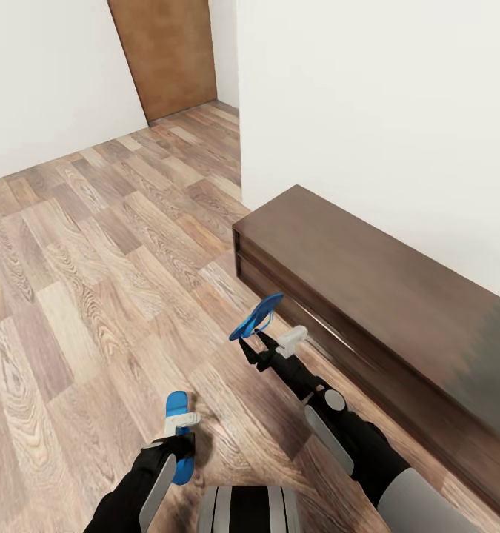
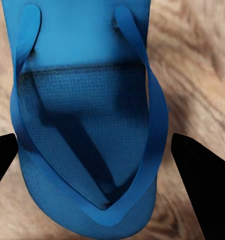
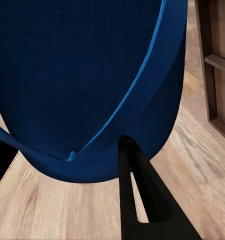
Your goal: In the bedroom, move the book from the bed onto either nightstand, and place the two sandals side by side next to the bed.
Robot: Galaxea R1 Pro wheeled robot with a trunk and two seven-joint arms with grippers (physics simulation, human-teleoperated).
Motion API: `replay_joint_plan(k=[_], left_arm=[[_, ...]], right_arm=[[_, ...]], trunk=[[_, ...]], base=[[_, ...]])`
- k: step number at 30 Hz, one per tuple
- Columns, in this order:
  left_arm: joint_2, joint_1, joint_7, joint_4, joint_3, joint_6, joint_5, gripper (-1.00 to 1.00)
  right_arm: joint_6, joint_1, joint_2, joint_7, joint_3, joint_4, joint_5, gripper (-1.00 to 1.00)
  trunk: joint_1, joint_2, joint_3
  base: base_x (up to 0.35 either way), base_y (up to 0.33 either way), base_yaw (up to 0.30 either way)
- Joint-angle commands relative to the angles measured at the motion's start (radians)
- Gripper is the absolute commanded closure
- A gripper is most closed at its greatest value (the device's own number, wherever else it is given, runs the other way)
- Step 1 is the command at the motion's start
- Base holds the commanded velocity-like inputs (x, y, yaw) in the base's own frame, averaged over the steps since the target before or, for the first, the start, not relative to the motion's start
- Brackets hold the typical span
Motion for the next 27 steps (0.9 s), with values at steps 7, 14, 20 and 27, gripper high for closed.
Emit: replay_joint_plan(k=[7, 14, 20, 27], left_arm=[[0.000, 0.000, 0.009, -0.001, -0.003, 0.003, 0.011, 1.00], [0.000, 0.000, 0.009, -0.001, -0.004, 0.004, 0.011, 1.00], [0.000, 0.000, 0.009, -0.001, -0.003, 0.004, 0.011, 1.00], [0.000, 0.000, 0.008, -0.001, -0.003, 0.004, 0.011, 1.00]], right_arm=[[-0.002, -0.001, -0.001, 0.004, 0.003, 0.000, -0.011, 1.00], [-0.002, -0.001, -0.001, 0.004, 0.003, 0.000, -0.011, 1.00], [-0.002, -0.001, -0.001, 0.004, 0.003, 0.000, -0.011, 1.00], [-0.002, -0.001, -0.001, 0.004, 0.003, 0.001, -0.011, 1.00]], trunk=[[-0.003, 0.001, 0.026], [-0.006, 0.003, 0.050], [-0.009, 0.004, 0.070], [-0.012, 0.006, 0.092]], base=[[0.000, 0.000, 0.070], [0.000, 0.000, 0.227], [0.000, 0.000, 0.263], [0.000, 0.000, 0.264]])
